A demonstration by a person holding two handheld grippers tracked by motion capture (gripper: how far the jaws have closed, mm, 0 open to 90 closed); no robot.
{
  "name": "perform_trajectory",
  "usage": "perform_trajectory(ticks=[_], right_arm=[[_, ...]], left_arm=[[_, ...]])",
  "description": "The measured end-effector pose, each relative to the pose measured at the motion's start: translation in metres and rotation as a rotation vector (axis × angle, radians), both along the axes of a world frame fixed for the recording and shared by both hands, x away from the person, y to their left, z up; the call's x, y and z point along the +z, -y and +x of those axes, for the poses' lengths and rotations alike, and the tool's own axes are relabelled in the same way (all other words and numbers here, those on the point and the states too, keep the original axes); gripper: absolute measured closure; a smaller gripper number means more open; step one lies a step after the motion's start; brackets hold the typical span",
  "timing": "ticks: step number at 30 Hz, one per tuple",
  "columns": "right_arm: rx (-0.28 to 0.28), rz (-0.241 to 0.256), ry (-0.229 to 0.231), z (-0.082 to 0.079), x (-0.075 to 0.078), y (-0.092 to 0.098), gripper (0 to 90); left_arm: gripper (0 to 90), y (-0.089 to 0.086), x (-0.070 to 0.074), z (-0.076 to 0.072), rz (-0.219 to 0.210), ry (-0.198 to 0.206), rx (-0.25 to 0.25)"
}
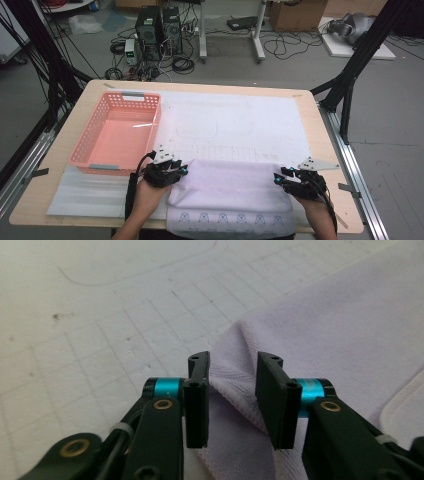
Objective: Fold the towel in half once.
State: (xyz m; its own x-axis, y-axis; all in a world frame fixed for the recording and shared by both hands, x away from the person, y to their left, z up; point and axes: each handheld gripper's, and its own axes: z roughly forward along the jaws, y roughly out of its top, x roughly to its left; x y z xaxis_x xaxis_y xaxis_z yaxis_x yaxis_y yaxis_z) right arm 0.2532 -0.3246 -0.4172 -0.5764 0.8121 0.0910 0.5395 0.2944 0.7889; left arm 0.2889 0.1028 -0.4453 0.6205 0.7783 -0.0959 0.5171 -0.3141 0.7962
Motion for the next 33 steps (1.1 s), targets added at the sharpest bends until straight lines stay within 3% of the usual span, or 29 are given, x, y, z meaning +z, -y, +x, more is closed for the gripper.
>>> perform_trajectory(ticks=[3, 6, 10, 13, 17, 20, 23, 25, 29, 32, 33], right_arm=[[-0.003, -0.003, 0.005, -0.001, 0.0, 0.001, 58.4], [-0.002, -0.004, 0.001, 0.0, -0.002, 0.001, 58.5], [0.003, -0.011, 0.002, -0.001, -0.003, 0.001, 58.5], [-0.003, -0.01, 0.0, 0.0, -0.003, 0.001, 58.5], [-0.008, -0.013, -0.004, 0.001, -0.005, 0.001, 58.5], [-0.018, -0.032, 0.005, 0.003, -0.007, 0.001, 57.7], [-0.059, -0.046, 0.012, 0.006, -0.009, 0.004, 52.1], [-0.085, -0.048, 0.012, 0.011, -0.01, 0.008, 47.8], [-0.12, -0.083, -0.013, 0.027, -0.016, 0.008, 40.9], [-0.116, -0.106, -0.067, 0.038, -0.027, 0.002, 38.8], [-0.118, -0.095, -0.063, 0.04, -0.029, 0.002, 38.6]], left_arm=[[68.5, 0.002, -0.003, 0.0, 0.036, 0.011, -0.003], [86.7, -0.002, -0.001, 0.0, 0.051, 0.045, 0.018], [87.5, -0.014, 0.006, 0.0, 0.048, 0.106, 0.086], [87.4, -0.024, 0.012, 0.002, 0.013, 0.124, 0.118], [86.4, -0.021, 0.01, 0.001, 0.041, 0.139, 0.124], [75.5, -0.02, 0.01, 0.001, 0.037, 0.156, 0.148], [58.2, -0.017, 0.007, 0.003, 0.005, 0.089, 0.102], [52.5, -0.014, 0.002, 0.006, 0.022, 0.056, 0.089], [48.0, -0.01, -0.006, 0.01, 0.034, 0.014, 0.083], [47.4, -0.011, -0.006, 0.011, 0.023, 0.009, 0.081], [47.4, -0.01, -0.007, 0.011, 0.028, 0.012, 0.08]])
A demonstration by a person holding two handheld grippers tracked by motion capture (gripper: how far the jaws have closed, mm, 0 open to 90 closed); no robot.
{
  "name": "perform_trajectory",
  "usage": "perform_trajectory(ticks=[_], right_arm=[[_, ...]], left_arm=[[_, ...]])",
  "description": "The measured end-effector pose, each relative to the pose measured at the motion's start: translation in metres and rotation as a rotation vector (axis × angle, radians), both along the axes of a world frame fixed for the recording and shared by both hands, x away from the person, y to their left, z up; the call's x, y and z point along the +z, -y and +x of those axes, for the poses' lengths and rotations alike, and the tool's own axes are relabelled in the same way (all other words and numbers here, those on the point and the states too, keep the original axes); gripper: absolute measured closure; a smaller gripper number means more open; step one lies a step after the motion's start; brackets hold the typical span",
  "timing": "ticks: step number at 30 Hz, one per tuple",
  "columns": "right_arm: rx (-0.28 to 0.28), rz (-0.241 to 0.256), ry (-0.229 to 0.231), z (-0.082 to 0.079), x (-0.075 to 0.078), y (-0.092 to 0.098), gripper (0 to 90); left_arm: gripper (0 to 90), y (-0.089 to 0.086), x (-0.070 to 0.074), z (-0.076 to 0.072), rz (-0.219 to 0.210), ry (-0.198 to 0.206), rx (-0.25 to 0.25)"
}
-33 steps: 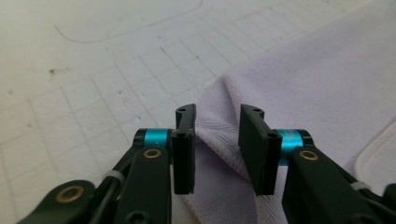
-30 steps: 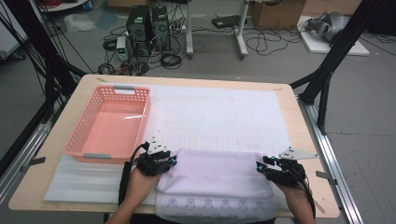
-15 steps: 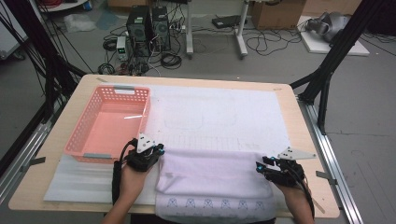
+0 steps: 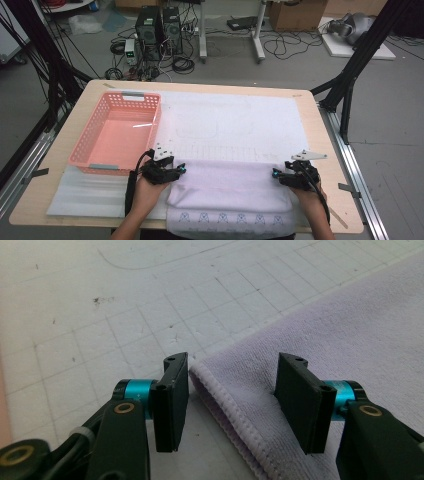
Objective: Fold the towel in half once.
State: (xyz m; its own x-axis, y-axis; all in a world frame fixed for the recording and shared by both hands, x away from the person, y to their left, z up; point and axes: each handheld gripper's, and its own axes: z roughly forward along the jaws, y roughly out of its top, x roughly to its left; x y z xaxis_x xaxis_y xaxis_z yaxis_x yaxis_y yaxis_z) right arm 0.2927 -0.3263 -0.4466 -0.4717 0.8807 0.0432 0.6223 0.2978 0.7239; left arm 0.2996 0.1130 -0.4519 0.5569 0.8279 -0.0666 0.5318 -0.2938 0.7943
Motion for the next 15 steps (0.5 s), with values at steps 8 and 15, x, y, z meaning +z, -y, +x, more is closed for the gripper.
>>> perform_trajectory(ticks=[8, 15], right_arm=[[0.057, 0.06, -0.026, -0.006, 0.001, 0.003, 82.8], [0.062, 0.015, 0.028, 0.009, 0.007, 0.003, 84.9]], left_arm=[[83.2, 0.005, 0.002, -0.002, -0.016, -0.017, -0.012], [84.7, 0.008, 0.021, 0.019, -0.046, 0.025, 0.036]])
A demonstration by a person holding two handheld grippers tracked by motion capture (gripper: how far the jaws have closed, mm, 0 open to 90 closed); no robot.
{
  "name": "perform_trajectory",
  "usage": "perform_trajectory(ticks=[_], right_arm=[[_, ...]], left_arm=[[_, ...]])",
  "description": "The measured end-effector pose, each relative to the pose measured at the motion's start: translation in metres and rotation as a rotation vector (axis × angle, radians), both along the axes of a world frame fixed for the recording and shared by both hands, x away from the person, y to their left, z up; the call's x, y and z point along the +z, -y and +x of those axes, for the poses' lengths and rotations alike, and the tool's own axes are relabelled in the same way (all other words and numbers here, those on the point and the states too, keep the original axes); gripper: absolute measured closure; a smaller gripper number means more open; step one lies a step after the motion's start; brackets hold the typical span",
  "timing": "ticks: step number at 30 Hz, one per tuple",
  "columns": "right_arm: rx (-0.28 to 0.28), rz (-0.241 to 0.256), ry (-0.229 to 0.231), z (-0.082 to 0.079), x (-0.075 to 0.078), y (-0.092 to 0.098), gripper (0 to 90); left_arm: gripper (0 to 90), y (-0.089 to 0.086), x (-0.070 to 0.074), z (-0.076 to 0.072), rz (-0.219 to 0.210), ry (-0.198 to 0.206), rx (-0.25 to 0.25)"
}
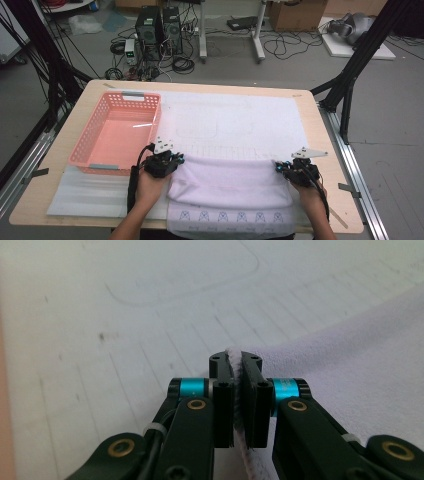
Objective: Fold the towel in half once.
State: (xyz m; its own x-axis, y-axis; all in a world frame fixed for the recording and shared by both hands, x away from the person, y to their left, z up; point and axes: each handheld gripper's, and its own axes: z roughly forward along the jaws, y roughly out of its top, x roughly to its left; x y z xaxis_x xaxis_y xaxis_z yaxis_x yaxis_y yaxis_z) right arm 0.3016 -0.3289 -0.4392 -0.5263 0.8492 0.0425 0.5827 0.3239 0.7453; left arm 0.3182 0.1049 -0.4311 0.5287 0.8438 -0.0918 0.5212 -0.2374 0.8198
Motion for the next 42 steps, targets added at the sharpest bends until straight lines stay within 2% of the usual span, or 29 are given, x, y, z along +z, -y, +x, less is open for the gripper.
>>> perform_trajectory(ticks=[4, 10, 15, 18, 19, 21, 23, 24, 25, 26, 28, 30, 32, 33, 35, 36, 38, 40, 42], right_arm=[[-0.032, 0.009, 0.03, 0.018, 0.003, 0.005, 84.8], [-0.085, 0.047, 0.053, 0.045, 0.012, 0.008, 84.7], [-0.115, 0.045, 0.092, 0.062, 0.019, 0.004, 84.5], [-0.127, 0.048, 0.11, 0.072, 0.023, 0.002, 84.5], [-0.131, 0.053, 0.109, 0.075, 0.024, 0.002, 84.5], [-0.137, 0.062, 0.119, 0.079, 0.023, 0.002, 84.4], [-0.14, 0.054, 0.105, 0.081, 0.02, 0.001, 83.3], [-0.137, 0.047, 0.094, 0.082, 0.018, 0.0, 79.2], [-0.139, 0.051, 0.079, 0.082, 0.017, 0.0, 70.5], [-0.141, 0.057, 0.079, 0.082, 0.016, 0.0, 64.0], [-0.139, 0.056, 0.09, 0.08, 0.017, -0.001, 54.7], [-0.133, 0.05, 0.093, 0.077, 0.019, -0.002, 50.8], [-0.115, 0.063, 0.084, 0.073, 0.021, -0.004, 46.7], [-0.109, 0.061, 0.078, 0.071, 0.022, -0.004, 45.2], [-0.08, 0.077, 0.074, 0.065, 0.023, -0.004, 44.5], [-0.072, 0.073, 0.072, 0.062, 0.023, -0.005, 44.5], [-0.047, 0.074, 0.058, 0.056, 0.022, -0.004, 45.5], [-0.013, 0.079, 0.04, 0.051, 0.02, -0.004, 47.5], [0.001, 0.06, 0.021, 0.047, 0.017, -0.004, 51.0]], left_arm=[[84.7, 0.008, 0.007, 0.022, 0.016, 0.01, 0.034], [84.7, 0.011, 0.016, 0.056, 0.007, 0.018, 0.098], [84.7, 0.013, 0.022, 0.073, -0.007, 0.07, 0.137], [84.6, 0.01, 0.025, 0.081, -0.025, 0.103, 0.14], [84.6, 0.01, 0.024, 0.082, -0.035, 0.099, 0.143], [84.3, 0.009, 0.023, 0.082, -0.039, 0.09, 0.129], [82.6, 0.011, 0.022, 0.08, -0.033, 0.111, 0.082], [79.2, 0.011, 0.022, 0.078, -0.035, 0.131, 0.064], [70.8, 0.011, 0.022, 0.076, -0.047, 0.156, 0.049], [62.2, 0.011, 0.022, 0.074, -0.063, 0.164, 0.048], [54.5, 0.01, 0.022, 0.069, -0.071, 0.151, 0.037], [51.3, 0.009, 0.02, 0.065, -0.081, 0.134, 0.02], [48.4, 0.008, 0.019, 0.061, -0.077, 0.089, -0.004], [46.3, 0.009, 0.019, 0.058, -0.068, 0.067, -0.02], [47.2, 0.012, 0.017, 0.048, -0.04, 0.101, -0.043], [47.3, 0.014, 0.016, 0.045, -0.028, 0.098, -0.054], [47.3, 0.016, 0.012, 0.04, -0.014, 0.074, -0.077], [48.4, 0.017, 0.008, 0.037, 0.016, 0.055, -0.095], [49.3, 0.017, 0.003, 0.034, 0.054, 0.034, -0.096]])
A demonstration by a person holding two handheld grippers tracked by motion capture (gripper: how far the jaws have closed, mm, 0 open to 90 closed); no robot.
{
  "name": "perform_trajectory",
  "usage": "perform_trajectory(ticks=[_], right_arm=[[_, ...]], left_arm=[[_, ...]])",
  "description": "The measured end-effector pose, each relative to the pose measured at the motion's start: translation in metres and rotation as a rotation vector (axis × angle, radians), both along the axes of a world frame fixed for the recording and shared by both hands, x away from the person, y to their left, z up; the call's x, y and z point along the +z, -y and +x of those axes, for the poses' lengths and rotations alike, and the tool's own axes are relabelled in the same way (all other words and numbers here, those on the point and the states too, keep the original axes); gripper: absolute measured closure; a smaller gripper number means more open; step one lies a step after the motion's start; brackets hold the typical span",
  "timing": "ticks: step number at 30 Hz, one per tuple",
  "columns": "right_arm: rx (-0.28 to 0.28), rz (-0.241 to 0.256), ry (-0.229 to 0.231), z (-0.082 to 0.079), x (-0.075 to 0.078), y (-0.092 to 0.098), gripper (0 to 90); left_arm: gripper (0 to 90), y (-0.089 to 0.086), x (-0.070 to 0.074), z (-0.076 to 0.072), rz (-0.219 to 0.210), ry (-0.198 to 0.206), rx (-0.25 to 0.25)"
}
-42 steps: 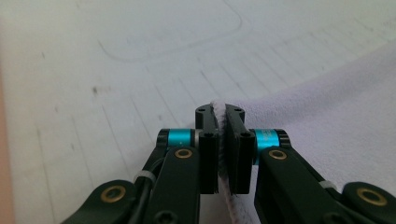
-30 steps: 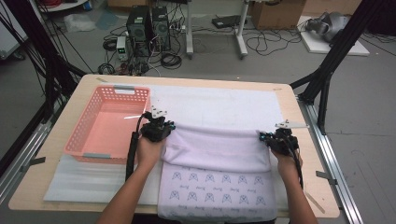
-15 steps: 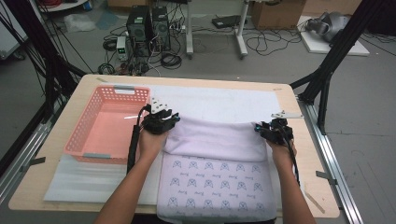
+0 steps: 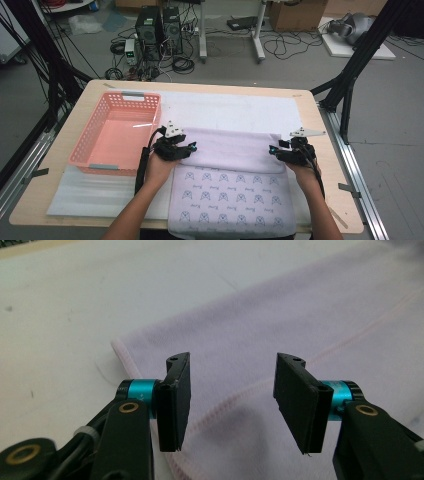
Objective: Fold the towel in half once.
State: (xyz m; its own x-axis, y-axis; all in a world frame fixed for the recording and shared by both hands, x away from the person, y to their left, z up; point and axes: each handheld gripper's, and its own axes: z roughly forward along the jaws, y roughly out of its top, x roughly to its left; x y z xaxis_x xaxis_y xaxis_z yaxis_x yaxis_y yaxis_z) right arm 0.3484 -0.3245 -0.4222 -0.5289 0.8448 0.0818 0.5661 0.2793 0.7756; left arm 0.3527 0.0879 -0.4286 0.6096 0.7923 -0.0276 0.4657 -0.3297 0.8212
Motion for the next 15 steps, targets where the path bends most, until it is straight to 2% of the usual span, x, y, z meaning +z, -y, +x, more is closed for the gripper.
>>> perform_trajectory(ticks=[3, 4, 5, 7, 8, 10, 12, 15], right_arm=[[0.005, -0.027, -0.03, -0.003, -0.007, 0.0, 54.6], [0.006, -0.038, -0.043, -0.004, -0.01, 0.001, 58.0], [0.011, -0.046, -0.053, -0.004, -0.013, 0.001, 63.5], [0.014, -0.043, -0.071, -0.006, -0.016, 0.003, 71.7], [0.021, -0.039, -0.072, -0.007, -0.017, 0.004, 78.6], [0.027, -0.029, -0.069, -0.011, -0.017, 0.007, 82.0], [0.036, -0.021, -0.061, -0.016, -0.016, 0.009, 82.7], [0.046, 0.001, -0.038, -0.026, -0.015, 0.013, 82.8]], left_arm=[[51.5, 0.0, -0.008, -0.002, 0.03, -0.039, 0.004], [53.3, 0.0, -0.01, -0.002, 0.05, -0.064, -0.003], [55.9, 0.001, -0.011, -0.003, 0.057, -0.072, -0.002], [65.5, 0.003, -0.01, -0.004, 0.081, -0.066, -0.012], [75.4, 0.005, -0.01, -0.006, 0.091, -0.06, -0.026], [85.7, 0.007, -0.009, -0.009, 0.106, -0.049, -0.03], [86.7, 0.005, -0.008, -0.013, 0.081, -0.02, -0.03], [86.8, 0.001, -0.007, -0.024, 0.05, -0.001, -0.032]])
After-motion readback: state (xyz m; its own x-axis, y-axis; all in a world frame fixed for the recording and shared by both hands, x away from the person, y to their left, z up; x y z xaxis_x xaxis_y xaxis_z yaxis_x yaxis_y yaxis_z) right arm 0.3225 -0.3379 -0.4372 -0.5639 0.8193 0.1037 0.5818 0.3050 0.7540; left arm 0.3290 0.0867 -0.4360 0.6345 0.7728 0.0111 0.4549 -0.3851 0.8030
